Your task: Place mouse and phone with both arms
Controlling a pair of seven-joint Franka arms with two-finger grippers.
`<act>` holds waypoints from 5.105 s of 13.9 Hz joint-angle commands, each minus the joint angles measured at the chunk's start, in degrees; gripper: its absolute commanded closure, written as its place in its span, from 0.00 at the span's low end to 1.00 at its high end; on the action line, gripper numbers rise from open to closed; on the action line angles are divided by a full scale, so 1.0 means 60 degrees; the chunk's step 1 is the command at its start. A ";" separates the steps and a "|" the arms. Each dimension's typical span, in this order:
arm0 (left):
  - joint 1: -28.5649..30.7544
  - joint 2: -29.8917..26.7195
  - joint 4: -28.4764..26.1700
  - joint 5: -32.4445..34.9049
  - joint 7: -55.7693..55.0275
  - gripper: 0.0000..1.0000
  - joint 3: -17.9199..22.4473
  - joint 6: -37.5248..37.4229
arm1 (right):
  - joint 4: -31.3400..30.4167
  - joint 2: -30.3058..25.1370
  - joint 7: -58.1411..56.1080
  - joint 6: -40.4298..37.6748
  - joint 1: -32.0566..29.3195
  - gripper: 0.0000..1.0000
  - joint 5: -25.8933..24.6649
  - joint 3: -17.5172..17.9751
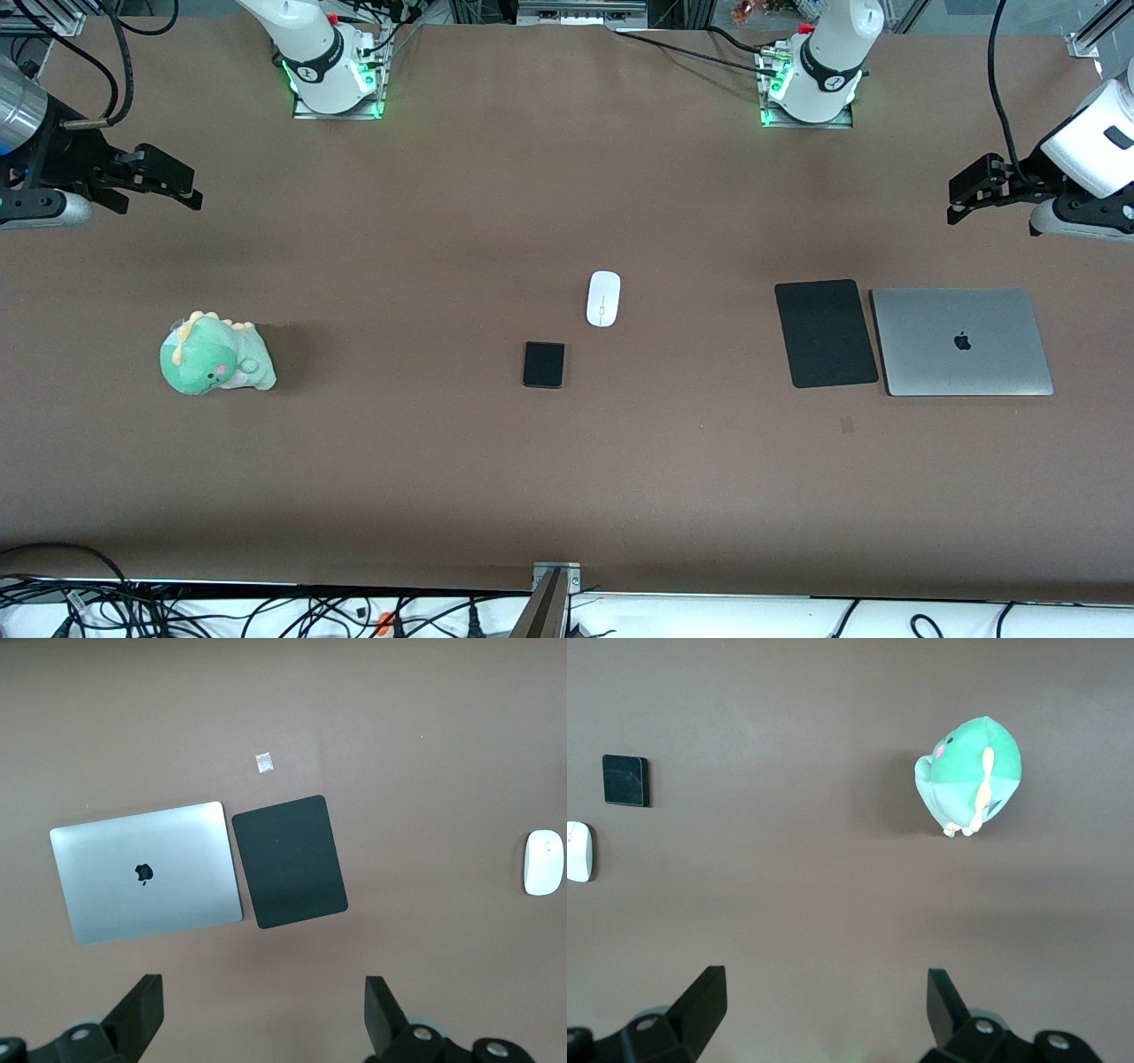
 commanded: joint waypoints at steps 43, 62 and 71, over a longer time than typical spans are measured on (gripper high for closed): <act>-0.5070 0.7518 0.0225 0.2696 -0.6735 0.00 -0.2126 0.6709 | -0.0257 0.0127 -0.0339 0.0089 -0.0083 0.00 -0.0016 0.0137; -0.2189 0.5366 0.0709 0.1714 -0.5142 0.69 -0.2068 0.0807 | -0.0975 0.2191 -0.0032 0.3325 0.1248 0.00 0.0014 0.0181; 0.0451 0.5162 -0.1309 0.1949 -0.2678 0.66 -0.2126 0.2765 | 0.0661 0.5528 0.4387 0.5846 0.4324 0.00 -0.0162 0.0123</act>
